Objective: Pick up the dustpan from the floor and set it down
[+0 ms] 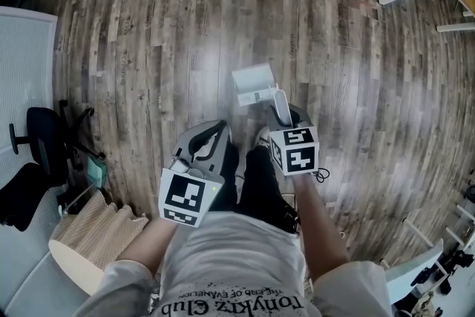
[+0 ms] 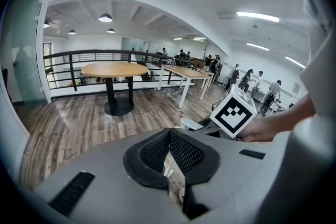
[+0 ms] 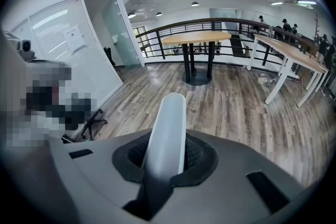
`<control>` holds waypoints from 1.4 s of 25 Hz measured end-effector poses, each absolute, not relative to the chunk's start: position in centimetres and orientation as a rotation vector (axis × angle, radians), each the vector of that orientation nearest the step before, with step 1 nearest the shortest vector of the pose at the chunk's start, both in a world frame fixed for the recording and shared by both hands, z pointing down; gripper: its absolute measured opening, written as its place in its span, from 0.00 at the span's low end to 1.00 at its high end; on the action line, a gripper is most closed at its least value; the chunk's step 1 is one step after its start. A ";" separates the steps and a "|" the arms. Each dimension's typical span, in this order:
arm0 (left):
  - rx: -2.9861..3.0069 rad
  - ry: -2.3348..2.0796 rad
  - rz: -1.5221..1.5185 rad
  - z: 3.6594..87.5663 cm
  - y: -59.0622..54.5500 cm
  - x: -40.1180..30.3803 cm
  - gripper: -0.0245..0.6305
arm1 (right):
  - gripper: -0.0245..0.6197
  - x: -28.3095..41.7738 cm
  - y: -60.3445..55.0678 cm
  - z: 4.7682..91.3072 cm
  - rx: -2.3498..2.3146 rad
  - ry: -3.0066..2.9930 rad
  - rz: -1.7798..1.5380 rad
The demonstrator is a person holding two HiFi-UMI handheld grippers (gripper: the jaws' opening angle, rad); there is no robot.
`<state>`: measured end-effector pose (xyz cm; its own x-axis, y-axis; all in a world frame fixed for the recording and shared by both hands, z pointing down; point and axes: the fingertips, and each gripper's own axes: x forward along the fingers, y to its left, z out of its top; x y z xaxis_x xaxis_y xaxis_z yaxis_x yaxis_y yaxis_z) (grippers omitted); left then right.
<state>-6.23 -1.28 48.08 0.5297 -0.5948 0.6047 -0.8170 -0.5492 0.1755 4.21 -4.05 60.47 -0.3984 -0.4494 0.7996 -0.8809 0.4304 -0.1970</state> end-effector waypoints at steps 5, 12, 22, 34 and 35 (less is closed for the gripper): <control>2.321 -1.146 0.684 48.5 -1.4 -6.3 0.07 | 0.16 4.1 -4.4 61.1 1.124 -2.013 0.827; 2.306 -1.138 0.695 49.1 -1.6 -6.5 0.07 | 0.16 3.9 -4.8 61.7 1.116 -2.009 0.828; 2.296 -1.116 0.701 49.6 -1.4 -6.2 0.07 | 0.16 3.9 -4.6 62.4 1.099 -1.994 0.806; 2.296 -1.113 0.696 49.6 -0.9 -6.4 0.07 | 0.18 3.4 -3.3 63.1 1.083 -1.971 0.738; 2.296 -1.111 0.696 49.6 -0.8 -6.4 0.07 | 0.18 3.4 -3.2 63.1 1.076 -1.969 0.737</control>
